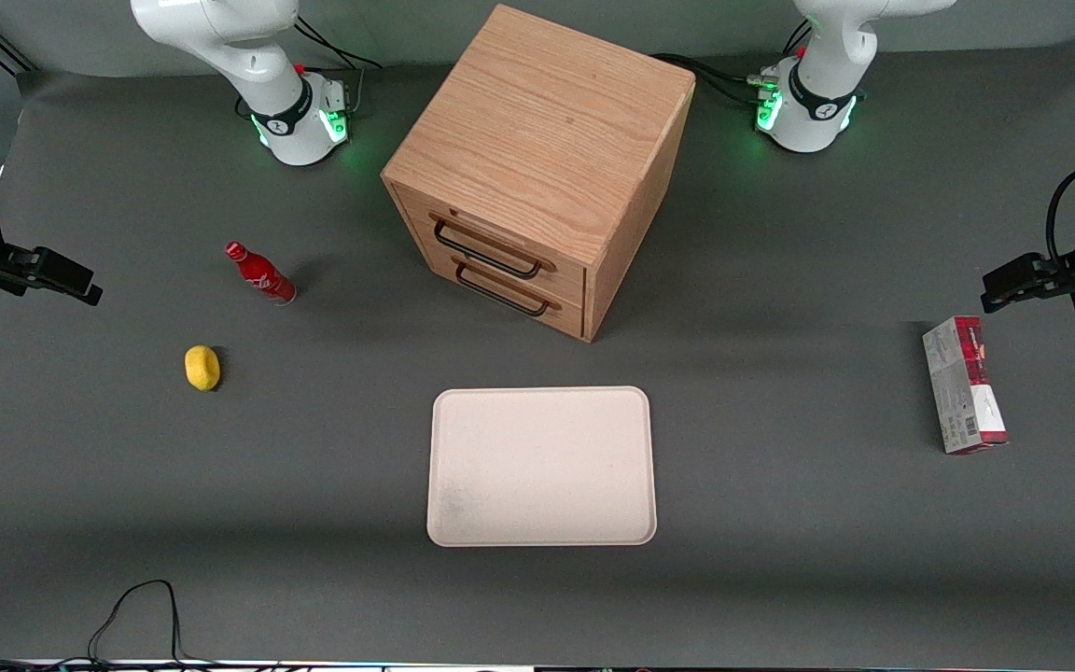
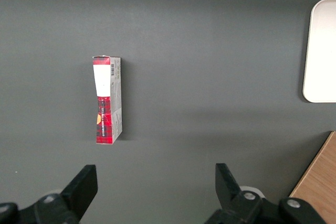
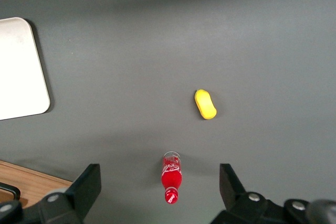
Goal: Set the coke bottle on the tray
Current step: 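Move the right gripper toward the red Coca-Cola bottle, then lower the open right gripper around the bottle and close it, then lift the bottle with the right gripper and carry it toward the tray, then lower the bottle onto the tray's edge and stand it upright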
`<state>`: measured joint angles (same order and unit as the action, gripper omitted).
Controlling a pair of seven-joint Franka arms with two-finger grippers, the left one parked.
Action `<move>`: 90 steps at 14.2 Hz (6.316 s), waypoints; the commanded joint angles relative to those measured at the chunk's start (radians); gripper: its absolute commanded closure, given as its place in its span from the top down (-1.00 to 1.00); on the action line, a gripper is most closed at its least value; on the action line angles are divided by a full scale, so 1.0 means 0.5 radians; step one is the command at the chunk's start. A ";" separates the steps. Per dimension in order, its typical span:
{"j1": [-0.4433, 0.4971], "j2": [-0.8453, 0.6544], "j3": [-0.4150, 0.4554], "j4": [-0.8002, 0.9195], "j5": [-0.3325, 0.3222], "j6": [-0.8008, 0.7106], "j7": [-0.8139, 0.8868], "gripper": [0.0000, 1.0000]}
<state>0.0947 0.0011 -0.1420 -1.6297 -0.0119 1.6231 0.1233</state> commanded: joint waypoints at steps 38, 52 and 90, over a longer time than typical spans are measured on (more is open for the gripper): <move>0.071 -0.785 -0.004 -2.380 -0.145 1.669 -0.050 -0.58; 0.044 -0.359 0.014 -1.492 -0.148 1.065 -0.041 -1.00; 0.357 1.771 0.894 1.416 -0.507 0.592 1.106 -1.00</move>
<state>0.2554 0.8697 0.3127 -0.9428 -0.2384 1.9011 0.6557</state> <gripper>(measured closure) 0.683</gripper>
